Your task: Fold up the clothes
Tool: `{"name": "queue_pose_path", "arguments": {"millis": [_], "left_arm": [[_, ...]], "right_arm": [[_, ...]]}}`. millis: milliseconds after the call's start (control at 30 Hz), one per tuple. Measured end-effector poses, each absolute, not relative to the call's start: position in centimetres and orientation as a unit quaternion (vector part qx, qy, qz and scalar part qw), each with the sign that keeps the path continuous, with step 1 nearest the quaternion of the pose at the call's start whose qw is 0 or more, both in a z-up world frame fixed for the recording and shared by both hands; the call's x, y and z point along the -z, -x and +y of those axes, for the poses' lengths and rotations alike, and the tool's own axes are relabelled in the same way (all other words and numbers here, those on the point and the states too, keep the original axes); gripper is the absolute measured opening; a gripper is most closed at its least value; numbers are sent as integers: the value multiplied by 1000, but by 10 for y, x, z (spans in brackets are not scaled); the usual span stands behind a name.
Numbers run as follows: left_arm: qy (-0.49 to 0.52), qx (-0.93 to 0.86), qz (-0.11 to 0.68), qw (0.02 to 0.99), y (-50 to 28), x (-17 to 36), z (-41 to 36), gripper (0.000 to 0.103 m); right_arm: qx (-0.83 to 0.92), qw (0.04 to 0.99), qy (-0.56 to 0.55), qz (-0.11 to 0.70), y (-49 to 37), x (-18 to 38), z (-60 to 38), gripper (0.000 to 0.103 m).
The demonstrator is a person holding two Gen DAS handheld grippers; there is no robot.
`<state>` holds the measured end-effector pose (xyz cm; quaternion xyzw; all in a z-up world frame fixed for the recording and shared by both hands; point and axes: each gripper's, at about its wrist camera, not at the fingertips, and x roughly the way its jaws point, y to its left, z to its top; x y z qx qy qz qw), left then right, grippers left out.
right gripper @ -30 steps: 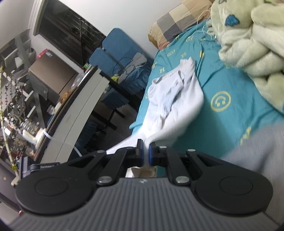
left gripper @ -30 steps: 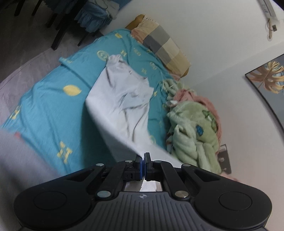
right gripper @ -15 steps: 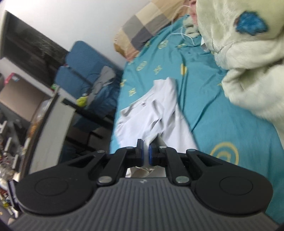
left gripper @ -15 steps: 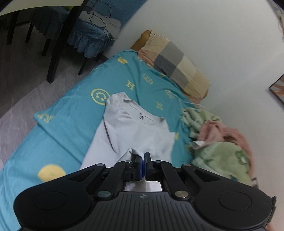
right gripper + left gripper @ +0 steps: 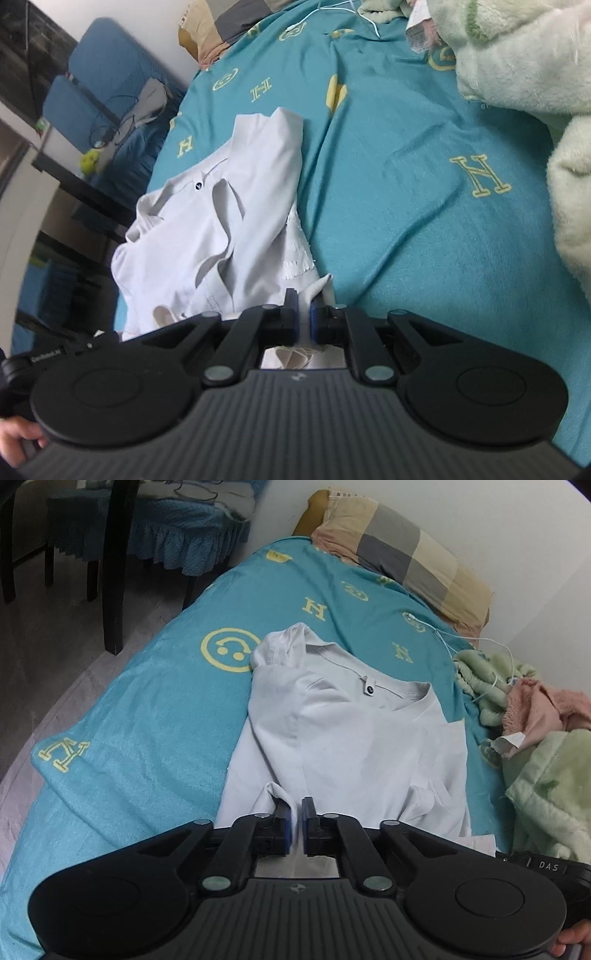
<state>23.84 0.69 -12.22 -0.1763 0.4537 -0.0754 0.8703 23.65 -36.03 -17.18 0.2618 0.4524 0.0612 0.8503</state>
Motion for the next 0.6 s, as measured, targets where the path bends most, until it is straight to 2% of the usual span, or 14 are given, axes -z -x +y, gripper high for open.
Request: {"name": "queue_pose_path", "arguments": {"millis": [67,100,133,167,233,300,367,500,600], "left_arm": [[164,82,441,879,-226,111,1,27],[158,86,433,883,-218,105,-2,41],[152,90,425,888,-210,98,-6,51],[146,94,417,892,-203,91,-9,55],[134,101,402,900,-187,78,-16,61],[122,111,387,907,-167,66,-23,68],[109,116,370,915,-144,55,-30,79],[72,119,342,929,-97,36,-40,85],[55,123,319,938,-60,26,-43,96]], "right_arm": [[-62,858,-246,446,-232,164,-357,12],[-64,863,-240,441,-227,158,-355,13],[-67,867,-234,435,-223,151,-354,13],[-69,872,-229,427,-217,143,-352,15],[-76,881,-222,410,-201,126,-349,28],[-84,891,-215,390,-181,109,-345,52],[-91,902,-203,370,-160,93,-340,62],[-97,922,-163,337,-115,65,-326,62],[-97,937,-128,311,-81,53,-315,62]]}}
